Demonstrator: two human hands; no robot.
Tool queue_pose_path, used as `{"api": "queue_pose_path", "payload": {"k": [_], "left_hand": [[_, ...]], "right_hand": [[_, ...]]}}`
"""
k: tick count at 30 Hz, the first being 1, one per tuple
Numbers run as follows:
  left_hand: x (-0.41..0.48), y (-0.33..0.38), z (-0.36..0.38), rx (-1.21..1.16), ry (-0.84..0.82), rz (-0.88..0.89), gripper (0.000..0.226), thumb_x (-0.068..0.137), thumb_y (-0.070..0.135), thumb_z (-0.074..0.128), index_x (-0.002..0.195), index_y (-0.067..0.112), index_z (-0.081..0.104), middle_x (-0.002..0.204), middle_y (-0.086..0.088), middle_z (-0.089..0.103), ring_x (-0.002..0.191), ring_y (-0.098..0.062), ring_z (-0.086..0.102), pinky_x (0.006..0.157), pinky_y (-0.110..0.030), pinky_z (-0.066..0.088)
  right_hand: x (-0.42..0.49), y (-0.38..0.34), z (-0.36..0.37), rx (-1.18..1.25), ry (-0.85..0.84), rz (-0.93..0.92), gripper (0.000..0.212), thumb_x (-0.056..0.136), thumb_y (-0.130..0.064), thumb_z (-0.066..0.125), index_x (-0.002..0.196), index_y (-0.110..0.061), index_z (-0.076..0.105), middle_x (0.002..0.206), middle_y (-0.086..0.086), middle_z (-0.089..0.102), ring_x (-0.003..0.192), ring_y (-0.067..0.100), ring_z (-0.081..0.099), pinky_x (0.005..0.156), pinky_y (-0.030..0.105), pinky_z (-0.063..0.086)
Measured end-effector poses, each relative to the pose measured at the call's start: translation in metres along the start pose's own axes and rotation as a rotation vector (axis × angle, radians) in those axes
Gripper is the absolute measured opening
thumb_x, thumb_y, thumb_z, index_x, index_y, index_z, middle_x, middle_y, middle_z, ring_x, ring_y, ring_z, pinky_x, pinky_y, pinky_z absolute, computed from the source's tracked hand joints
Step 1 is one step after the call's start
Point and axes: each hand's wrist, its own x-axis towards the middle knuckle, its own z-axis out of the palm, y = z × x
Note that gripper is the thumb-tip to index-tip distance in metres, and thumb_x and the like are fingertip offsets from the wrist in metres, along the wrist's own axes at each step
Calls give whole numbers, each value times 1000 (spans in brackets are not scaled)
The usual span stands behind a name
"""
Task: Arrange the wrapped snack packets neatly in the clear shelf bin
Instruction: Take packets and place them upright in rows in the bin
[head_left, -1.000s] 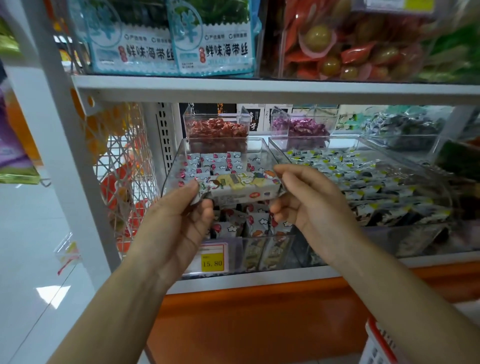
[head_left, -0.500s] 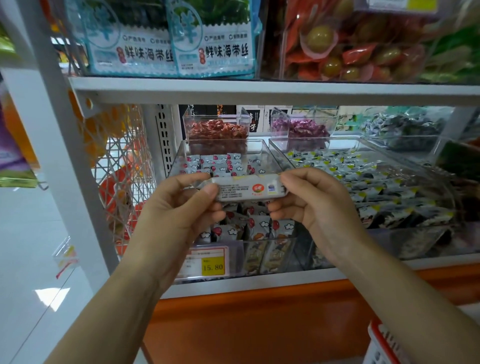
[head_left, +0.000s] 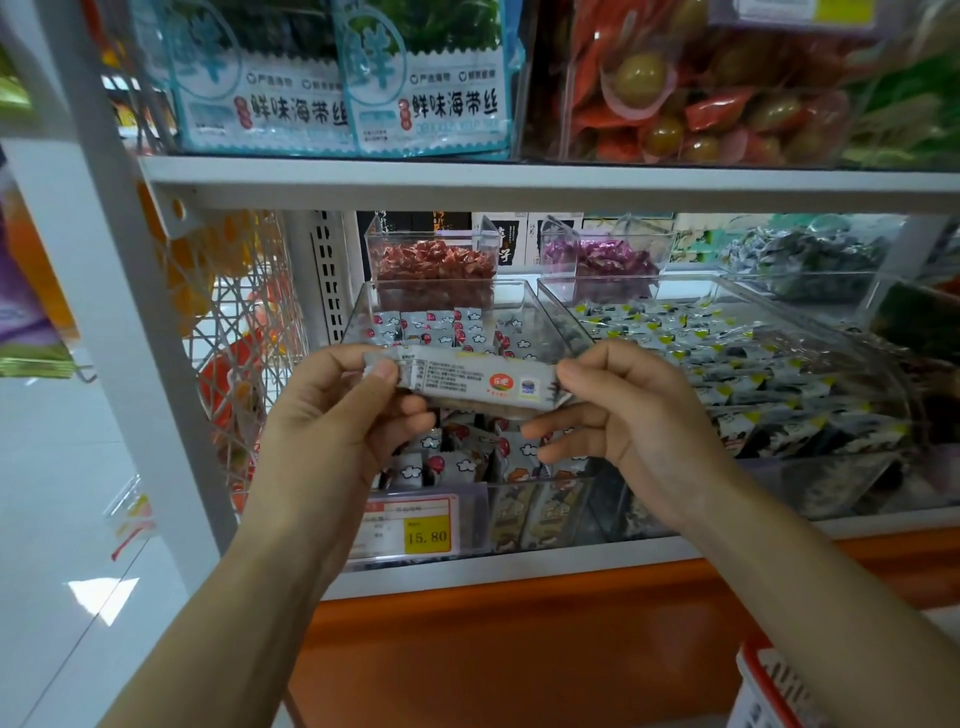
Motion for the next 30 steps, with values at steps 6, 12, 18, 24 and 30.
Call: {"api": "queue_pose_path", "payload": {"k": [6,12,18,24,30], "left_hand": [[0,-1,1,-10,49,3,16,93,10,48,79,10,57,57,2,62,54,-5,60,56,-13,51],[1,-2,1,-71,92,-51,24,95,8,46,72,12,55,55,0,61,50,-5,59,52,-14,51],[1,-2,-2,79,17,-51,16,90,8,52,90,16,66,72,-4,56,57,-9,59,53,-18,52],[-1,-2,2,133,-113,-124,35,74,33,57,105,19,65,95,-5,63,68,-12,66,57,-18,53],[0,-6,1,236,-155,-51,26,86,17,54,106,25,69,108,-16,61,87,-15,69,75,-21,55]], "right_hand": [[2,-2,-4,2,-56,5,12,72,-20,64,68,-9,64,81,15,71,62,26,70,47,24,54],[3,-3,-7,-57,-95,-26,5,67,-11,66,71,-8,68,74,14,71,65,26,71,55,25,57],[3,-1,-9,-255,-10,-118,25,76,13,64,81,-12,63,80,0,67,73,14,68,59,26,57],[2,-4,-8,-408,68,-287,54,76,19,59,91,-32,64,99,-9,65,87,8,64,66,23,56],[5,-1,-11,-162,35,-104,29,77,-15,63,104,-26,68,109,-5,67,99,11,65,74,32,57]]}}
